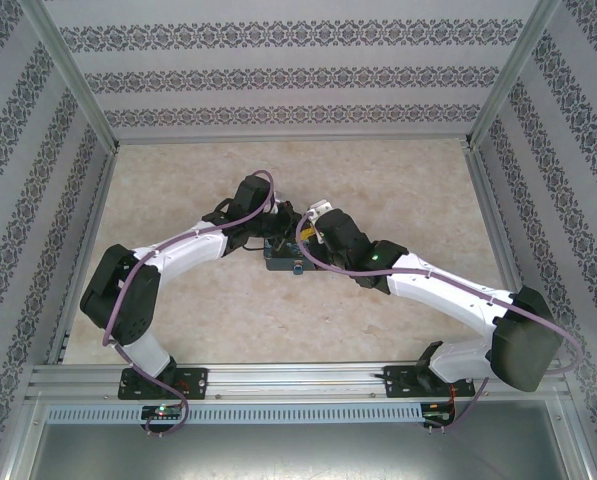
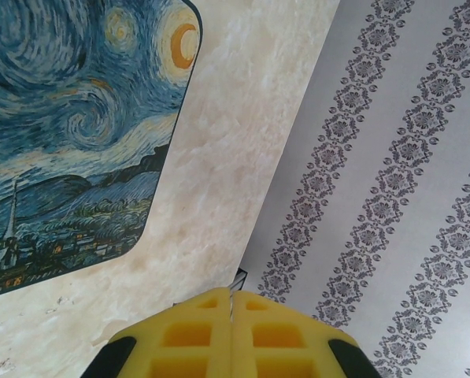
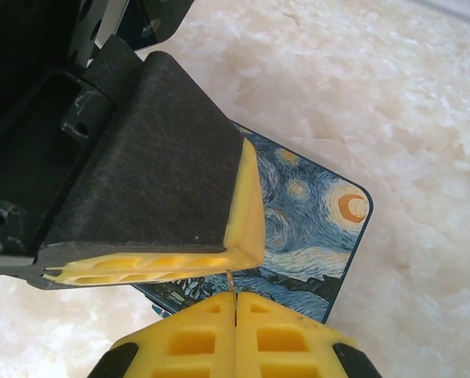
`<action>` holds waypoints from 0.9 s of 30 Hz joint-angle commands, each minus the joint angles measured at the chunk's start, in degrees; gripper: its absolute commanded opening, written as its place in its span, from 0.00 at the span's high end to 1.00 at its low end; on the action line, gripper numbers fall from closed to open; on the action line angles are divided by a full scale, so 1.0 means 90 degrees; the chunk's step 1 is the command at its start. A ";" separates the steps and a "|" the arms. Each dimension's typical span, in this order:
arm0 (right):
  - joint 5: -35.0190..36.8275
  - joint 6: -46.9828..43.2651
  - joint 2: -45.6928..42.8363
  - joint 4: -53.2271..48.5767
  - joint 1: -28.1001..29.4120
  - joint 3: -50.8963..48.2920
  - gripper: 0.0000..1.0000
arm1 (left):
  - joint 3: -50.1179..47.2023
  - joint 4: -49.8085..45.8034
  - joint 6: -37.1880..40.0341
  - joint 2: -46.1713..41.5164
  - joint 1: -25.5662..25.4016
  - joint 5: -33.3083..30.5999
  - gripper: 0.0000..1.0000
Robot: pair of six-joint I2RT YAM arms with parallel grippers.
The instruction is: Unlock the padlock with the key
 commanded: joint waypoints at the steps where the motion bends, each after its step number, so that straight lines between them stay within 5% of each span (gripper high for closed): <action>1: 0.0166 0.0184 -0.0224 0.0047 -0.0112 0.0129 0.70 | 0.0211 0.0051 0.0370 0.0009 -0.0124 -0.0043 1.00; 3: 0.0029 0.0350 -0.0495 -0.0023 -0.0361 0.0030 0.48 | 0.0263 -0.0072 0.0735 -0.0097 -0.0101 -0.0203 1.00; 8: -0.0420 0.0907 -0.1218 -0.0153 -0.1119 -0.0199 0.18 | 0.0417 -0.0231 0.1641 -0.0366 0.0009 -0.0539 1.00; 17: -0.2035 0.2491 -0.1309 0.0243 -0.2127 -0.0291 0.15 | 0.0570 -0.0566 0.3498 -0.0836 0.0065 -0.1652 1.00; 21: -0.2155 0.2943 -0.1081 0.0424 -0.2205 -0.0193 0.03 | 0.0217 -0.0326 0.4161 -0.1308 0.0065 -0.2417 1.00; 27: -0.3147 0.3417 -0.0749 0.1567 -0.2311 -0.0472 0.03 | -0.0339 0.0447 0.4704 -0.1818 0.0080 -0.2882 1.00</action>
